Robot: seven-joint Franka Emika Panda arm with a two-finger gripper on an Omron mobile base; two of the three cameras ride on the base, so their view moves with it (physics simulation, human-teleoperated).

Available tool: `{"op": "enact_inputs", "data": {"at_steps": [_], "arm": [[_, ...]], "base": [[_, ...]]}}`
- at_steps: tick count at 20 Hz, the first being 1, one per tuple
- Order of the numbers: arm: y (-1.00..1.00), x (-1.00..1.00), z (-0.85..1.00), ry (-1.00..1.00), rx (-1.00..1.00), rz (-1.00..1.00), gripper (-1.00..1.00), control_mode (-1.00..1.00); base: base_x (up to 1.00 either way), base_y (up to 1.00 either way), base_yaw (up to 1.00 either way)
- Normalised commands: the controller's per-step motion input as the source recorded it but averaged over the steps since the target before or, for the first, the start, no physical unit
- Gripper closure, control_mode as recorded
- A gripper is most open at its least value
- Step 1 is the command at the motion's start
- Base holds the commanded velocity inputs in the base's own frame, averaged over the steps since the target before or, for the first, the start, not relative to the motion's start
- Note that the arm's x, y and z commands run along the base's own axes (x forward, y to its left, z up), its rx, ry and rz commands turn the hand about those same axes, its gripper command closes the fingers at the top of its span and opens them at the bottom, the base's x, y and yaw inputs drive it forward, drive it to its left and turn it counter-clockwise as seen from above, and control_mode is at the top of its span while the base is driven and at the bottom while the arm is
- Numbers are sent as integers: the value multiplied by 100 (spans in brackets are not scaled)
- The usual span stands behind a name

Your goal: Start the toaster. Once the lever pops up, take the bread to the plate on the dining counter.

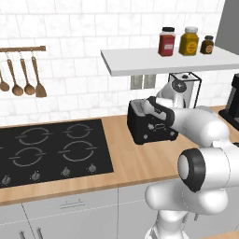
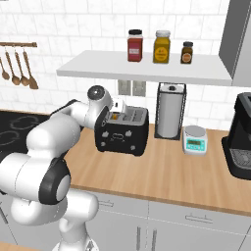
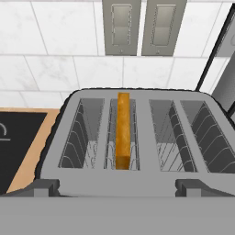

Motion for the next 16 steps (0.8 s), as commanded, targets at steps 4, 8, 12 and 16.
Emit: {"op": "enact_inputs", "data": {"at_steps": [4,8,12,16], "arm": [[0,0,0,0,0,0,-100,-100],[0,0,0,0,0,0,-100,-100],[0,0,0,0,0,0,-100,-100],[0,0,0,0,0,0,-100,-100]], "base": [[0,0,0],[0,0,0],[0,0,0],[0,0,0]]}}
